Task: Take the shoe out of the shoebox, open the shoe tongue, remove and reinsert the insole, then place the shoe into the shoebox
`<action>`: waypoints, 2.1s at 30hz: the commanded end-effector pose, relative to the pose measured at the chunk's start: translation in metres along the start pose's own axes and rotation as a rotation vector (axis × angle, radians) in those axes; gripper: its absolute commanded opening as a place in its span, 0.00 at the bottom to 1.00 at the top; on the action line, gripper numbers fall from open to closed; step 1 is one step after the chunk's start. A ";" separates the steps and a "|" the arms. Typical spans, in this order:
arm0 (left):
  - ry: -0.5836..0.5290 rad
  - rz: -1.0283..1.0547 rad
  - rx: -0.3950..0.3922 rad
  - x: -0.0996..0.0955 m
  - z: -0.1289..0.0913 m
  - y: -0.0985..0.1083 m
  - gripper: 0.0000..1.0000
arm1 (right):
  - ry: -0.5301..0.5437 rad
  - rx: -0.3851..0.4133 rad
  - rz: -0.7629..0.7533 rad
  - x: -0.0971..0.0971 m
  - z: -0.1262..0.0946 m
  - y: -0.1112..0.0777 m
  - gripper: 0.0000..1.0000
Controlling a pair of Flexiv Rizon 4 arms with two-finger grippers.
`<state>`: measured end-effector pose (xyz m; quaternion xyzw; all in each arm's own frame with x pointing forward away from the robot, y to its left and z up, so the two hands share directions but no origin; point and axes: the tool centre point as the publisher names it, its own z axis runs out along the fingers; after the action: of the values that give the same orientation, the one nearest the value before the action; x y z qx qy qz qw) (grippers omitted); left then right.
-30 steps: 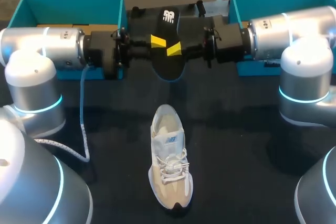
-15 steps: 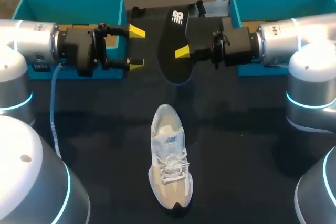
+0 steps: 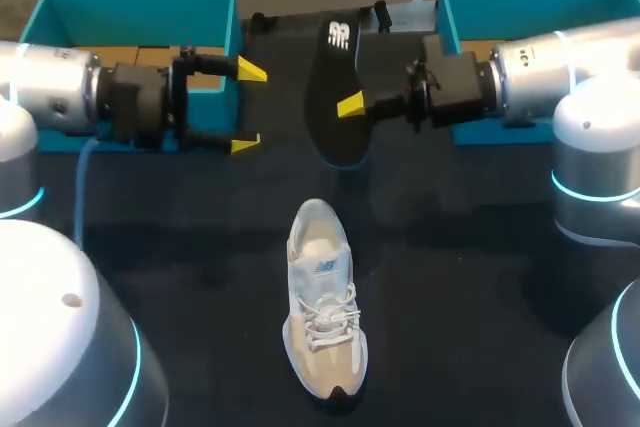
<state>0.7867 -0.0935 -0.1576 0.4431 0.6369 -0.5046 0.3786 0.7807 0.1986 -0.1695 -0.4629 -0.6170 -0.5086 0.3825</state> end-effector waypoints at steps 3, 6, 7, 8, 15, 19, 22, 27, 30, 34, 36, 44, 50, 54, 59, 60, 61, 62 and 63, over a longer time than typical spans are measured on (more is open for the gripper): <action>0.291 -0.449 -0.097 0.001 -0.016 -0.019 1.00 | -0.014 -0.044 -0.070 -0.006 -0.002 -0.008 0.00; 0.291 -0.449 -0.097 0.001 -0.016 -0.019 1.00 | -0.014 -0.044 -0.070 -0.006 -0.002 -0.008 0.00; 0.291 -0.449 -0.097 0.001 -0.016 -0.019 1.00 | -0.014 -0.044 -0.070 -0.006 -0.002 -0.008 0.00; 0.291 -0.449 -0.097 0.001 -0.016 -0.019 1.00 | -0.014 -0.044 -0.070 -0.006 -0.002 -0.008 0.00; 0.291 -0.449 -0.097 0.001 -0.016 -0.019 1.00 | -0.014 -0.044 -0.070 -0.006 -0.002 -0.008 0.00; 0.291 -0.449 -0.097 0.001 -0.016 -0.019 1.00 | -0.014 -0.044 -0.070 -0.006 -0.002 -0.008 0.00; 0.291 -0.449 -0.097 0.001 -0.016 -0.019 1.00 | -0.014 -0.044 -0.070 -0.006 -0.002 -0.008 0.00; 0.268 -0.552 -0.120 0.010 -0.011 -0.022 1.00 | 0.013 -0.080 -0.112 -0.006 -0.009 -0.013 0.00; 0.272 -0.626 -0.188 0.027 -0.012 -0.032 1.00 | -0.009 -0.108 -0.162 -0.010 -0.013 -0.017 0.00; 0.261 -0.750 -0.267 0.046 -0.020 -0.044 1.00 | 0.020 -0.163 -0.206 -0.020 -0.017 -0.020 0.00; 0.259 -0.802 -0.384 0.055 -0.023 -0.049 1.00 | 0.015 -0.188 -0.227 -0.025 -0.017 -0.022 0.00; 0.278 -0.774 -0.546 0.062 -0.023 -0.060 1.00 | 0.002 -0.182 -0.225 -0.030 -0.011 -0.021 0.00; 0.278 -0.774 -0.546 0.062 -0.023 -0.060 1.00 | 0.002 -0.182 -0.225 -0.030 -0.011 -0.021 0.00; 0.323 -0.843 -0.588 0.070 -0.018 -0.057 1.00 | -0.007 -0.218 -0.233 -0.038 -0.007 -0.026 0.00; 0.379 -0.973 -0.612 0.089 -0.010 -0.049 1.00 | 0.028 -0.299 -0.246 -0.052 0.004 -0.032 0.00; 0.388 -0.978 -0.602 0.093 -0.009 -0.047 1.00 | 0.046 -0.301 -0.246 -0.053 0.007 -0.033 0.00; 0.397 -1.008 -0.597 0.097 -0.009 -0.046 1.00 | 0.037 -0.309 -0.261 -0.054 0.009 -0.033 0.00; 0.404 -1.031 -0.602 0.101 -0.008 -0.043 1.00 | 0.027 -0.315 -0.262 -0.056 0.011 -0.033 0.00; 0.408 -1.036 -0.598 0.103 -0.008 -0.042 1.00 | 0.030 -0.314 -0.261 -0.056 0.013 -0.033 0.00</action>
<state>0.6962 -0.0610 -0.2280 0.0353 0.9365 -0.3385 0.0840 0.7662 0.1868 -0.2279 -0.4179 -0.5960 -0.6357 0.2570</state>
